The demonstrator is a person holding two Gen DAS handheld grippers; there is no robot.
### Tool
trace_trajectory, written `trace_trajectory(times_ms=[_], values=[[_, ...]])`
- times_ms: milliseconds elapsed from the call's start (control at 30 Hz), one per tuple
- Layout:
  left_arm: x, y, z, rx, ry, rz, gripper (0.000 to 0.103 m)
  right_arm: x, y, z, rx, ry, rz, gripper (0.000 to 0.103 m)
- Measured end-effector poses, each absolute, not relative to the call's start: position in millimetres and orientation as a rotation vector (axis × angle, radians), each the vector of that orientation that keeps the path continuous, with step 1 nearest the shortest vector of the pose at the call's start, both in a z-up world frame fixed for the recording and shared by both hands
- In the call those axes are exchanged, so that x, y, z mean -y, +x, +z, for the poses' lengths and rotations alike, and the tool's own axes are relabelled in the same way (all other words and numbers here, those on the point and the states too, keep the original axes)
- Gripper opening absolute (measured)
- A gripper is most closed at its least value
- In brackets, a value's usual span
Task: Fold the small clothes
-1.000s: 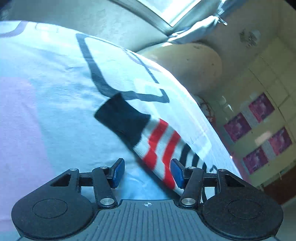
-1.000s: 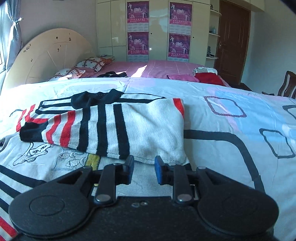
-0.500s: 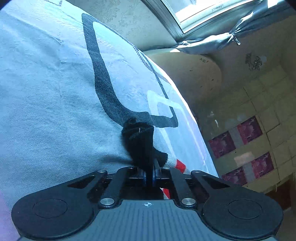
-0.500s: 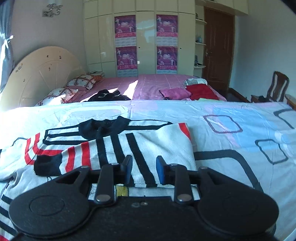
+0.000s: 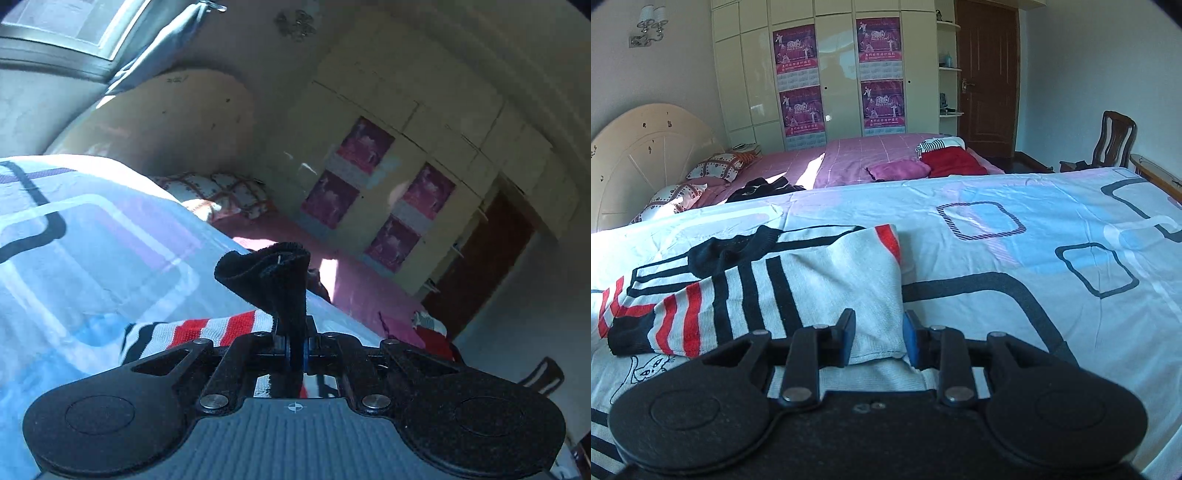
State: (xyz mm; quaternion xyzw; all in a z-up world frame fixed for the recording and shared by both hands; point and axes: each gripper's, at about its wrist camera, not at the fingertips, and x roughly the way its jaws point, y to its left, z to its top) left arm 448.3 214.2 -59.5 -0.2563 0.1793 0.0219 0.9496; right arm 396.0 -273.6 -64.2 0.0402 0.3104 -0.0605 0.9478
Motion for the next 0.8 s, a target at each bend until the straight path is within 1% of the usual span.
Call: trace_trajectory(times_ms=[167,300,400,433,467,500,533,567,667,767,800], values=[[-79,490,-57,-0.429,-0.382,-0.136,0.005,306,393,-64,-0.616,0.097,-0.126,0.028],[10,510,-67,-0.503,-0.286,-0.237,0.005,338,388,-65,-0.617,0.117,-0.163,0.028],[59,523,-84,-0.615,-0.226,-0.297,0.006,360,383,-70,-0.631,0.135,-0.185,0.03],[74,529,-93,-0.67,-0.196,-0.309,0.006,366,382,-72,-0.635,0.143,-0.187,0.033],[93,528,-101,-0.714,-0.151,-0.297,0.009,371,379,-73,-0.637,0.156,-0.186,0.036],[101,526,-105,-0.728,-0.133,-0.297,0.029,375,377,-74,-0.638,0.166,-0.185,0.039],[105,518,-103,-0.708,-0.134,-0.316,0.048,377,376,-75,-0.639,0.173,-0.182,0.04],[106,508,-97,-0.681,-0.146,-0.332,0.054,379,375,-75,-0.638,0.18,-0.175,0.04],[80,472,-79,-0.625,-0.154,-0.286,0.055,374,376,-72,-0.631,0.215,-0.127,0.042],[34,432,-71,-0.594,-0.15,-0.191,0.055,352,387,-70,-0.628,0.25,-0.032,0.04],[8,426,-75,-0.591,-0.128,-0.142,0.055,341,393,-70,-0.63,0.266,0.012,0.04]])
